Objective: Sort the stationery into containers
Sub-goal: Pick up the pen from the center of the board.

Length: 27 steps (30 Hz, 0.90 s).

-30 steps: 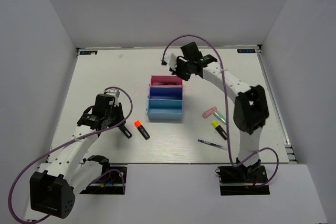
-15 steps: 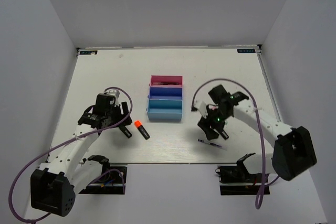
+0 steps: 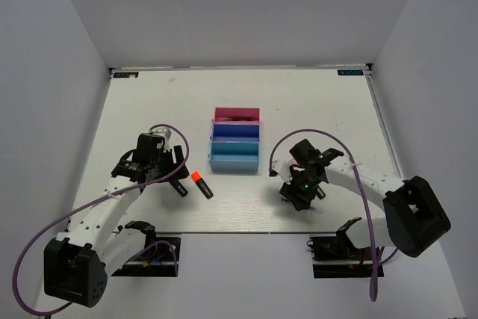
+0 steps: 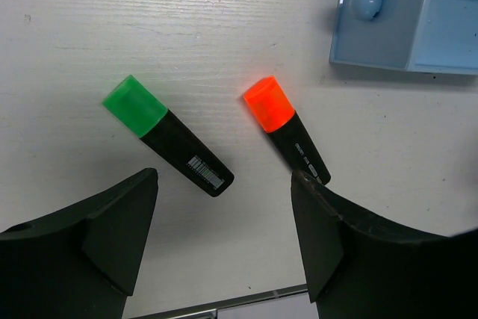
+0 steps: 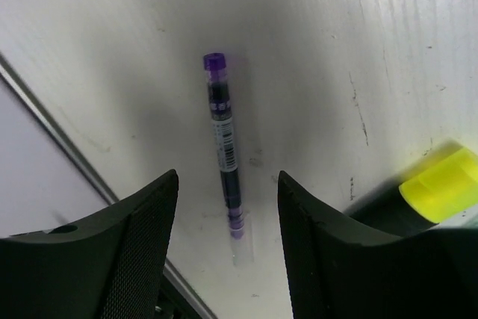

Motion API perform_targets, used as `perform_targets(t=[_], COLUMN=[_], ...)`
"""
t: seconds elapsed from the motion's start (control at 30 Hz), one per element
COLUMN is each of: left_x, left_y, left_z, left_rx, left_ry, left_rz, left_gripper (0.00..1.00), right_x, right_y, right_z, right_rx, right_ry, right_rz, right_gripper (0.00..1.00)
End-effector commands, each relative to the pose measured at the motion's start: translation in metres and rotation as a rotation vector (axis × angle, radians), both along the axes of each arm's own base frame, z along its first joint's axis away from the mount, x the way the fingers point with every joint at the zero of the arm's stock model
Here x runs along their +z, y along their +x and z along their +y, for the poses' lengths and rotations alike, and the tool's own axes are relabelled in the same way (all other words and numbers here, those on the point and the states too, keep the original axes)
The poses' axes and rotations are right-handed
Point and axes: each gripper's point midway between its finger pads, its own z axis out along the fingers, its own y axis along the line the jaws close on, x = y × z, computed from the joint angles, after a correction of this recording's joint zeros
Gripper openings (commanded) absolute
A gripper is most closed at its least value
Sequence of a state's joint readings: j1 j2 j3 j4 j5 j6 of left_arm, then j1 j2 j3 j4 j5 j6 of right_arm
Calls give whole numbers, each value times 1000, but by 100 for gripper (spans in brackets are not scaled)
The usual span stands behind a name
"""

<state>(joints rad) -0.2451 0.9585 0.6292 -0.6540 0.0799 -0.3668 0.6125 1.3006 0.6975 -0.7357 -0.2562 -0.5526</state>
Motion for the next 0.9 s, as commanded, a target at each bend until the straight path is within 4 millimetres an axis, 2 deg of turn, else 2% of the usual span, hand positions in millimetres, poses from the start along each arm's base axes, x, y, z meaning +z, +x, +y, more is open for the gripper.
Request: perform_targets(t=[0.0,0.23,0.33,0.37,0.63,0.77,0.87], left_x=[7,7,9,8,11,13,13], left_y=[3,3,3,3,4,4,4], left_z=[-2,-1,0,0,1,2,2], left_rx=[-5,-5,-1,-2,-1,3,4], left_ry=[-11,-11,-7,-3,-1,-2,-2], left_rz=[-23,-24,-32,-34,-49,-55,-59], left_gripper=[82,82,82,82,82,82,81], right_x=[-12,-29,-39,-39,-51,-52,-48], right_y=[19,23,15,18,13,11,12], right_z=[5,-3,-10,-13,-35,-36,-35], right_rx=[-24,-25,-13,-12,10,-1,-8], right_ry=[-26,-103,-142,-159,-263,-284,-291], right_rz=[-95,-137,-127,-145,-185,-162,-158], right_gripper=[59,55,45,39,22,1,0])
